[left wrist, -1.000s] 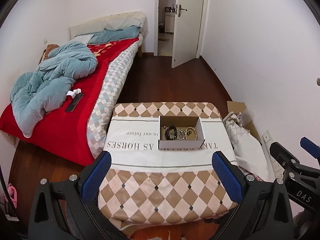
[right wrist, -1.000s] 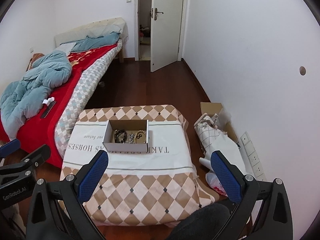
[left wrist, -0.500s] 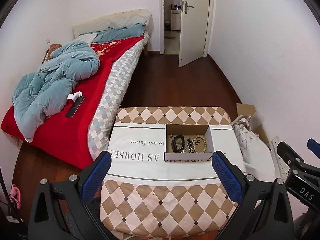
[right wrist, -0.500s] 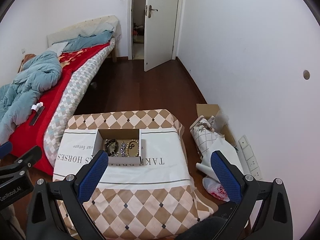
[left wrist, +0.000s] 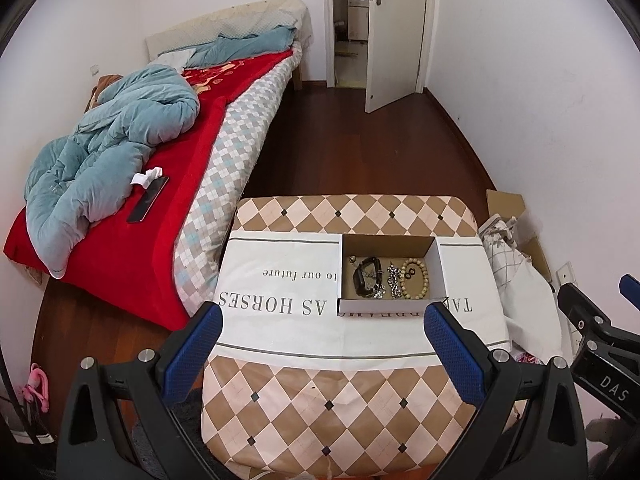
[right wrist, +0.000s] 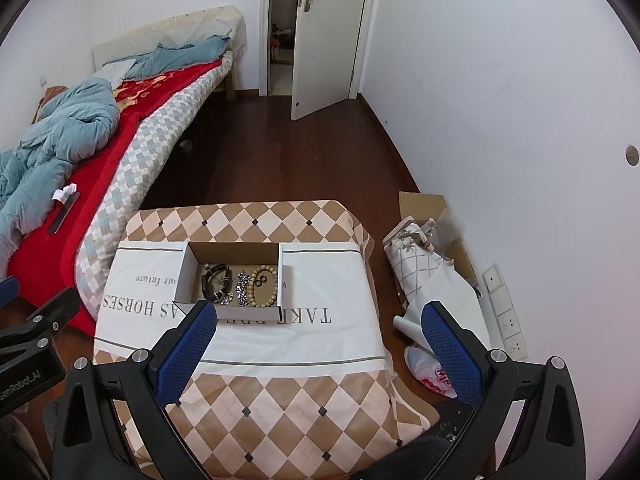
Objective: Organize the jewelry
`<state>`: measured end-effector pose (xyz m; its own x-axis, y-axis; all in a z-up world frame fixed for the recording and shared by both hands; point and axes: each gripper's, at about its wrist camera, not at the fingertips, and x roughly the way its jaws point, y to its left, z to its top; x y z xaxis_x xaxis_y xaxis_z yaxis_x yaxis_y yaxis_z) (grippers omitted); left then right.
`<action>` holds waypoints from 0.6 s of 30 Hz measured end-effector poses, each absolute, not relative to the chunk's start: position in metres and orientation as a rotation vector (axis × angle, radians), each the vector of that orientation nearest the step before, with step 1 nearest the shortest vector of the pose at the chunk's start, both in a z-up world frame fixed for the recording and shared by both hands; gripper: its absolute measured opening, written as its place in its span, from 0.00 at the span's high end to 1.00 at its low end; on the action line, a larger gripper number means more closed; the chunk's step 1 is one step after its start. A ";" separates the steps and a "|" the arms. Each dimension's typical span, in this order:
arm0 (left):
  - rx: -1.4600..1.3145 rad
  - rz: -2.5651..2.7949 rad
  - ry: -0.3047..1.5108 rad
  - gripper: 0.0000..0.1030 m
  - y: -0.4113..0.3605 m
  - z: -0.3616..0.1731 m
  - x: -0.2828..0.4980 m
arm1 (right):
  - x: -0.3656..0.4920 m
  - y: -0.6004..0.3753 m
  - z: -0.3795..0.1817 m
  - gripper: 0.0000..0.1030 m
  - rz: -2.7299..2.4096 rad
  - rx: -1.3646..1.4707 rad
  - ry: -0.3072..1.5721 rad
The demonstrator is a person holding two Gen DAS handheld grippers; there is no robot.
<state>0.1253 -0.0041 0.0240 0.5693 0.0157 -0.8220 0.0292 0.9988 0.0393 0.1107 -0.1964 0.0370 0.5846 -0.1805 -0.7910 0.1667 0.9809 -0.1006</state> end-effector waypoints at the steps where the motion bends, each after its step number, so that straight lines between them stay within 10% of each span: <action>1: 0.052 -0.007 0.966 0.00 -0.004 0.023 0.126 | 0.112 -0.196 0.036 0.00 -0.200 -0.015 0.928; 18: 0.056 0.007 0.953 0.00 0.001 0.023 0.123 | 0.115 -0.192 0.031 0.00 -0.176 -0.011 0.941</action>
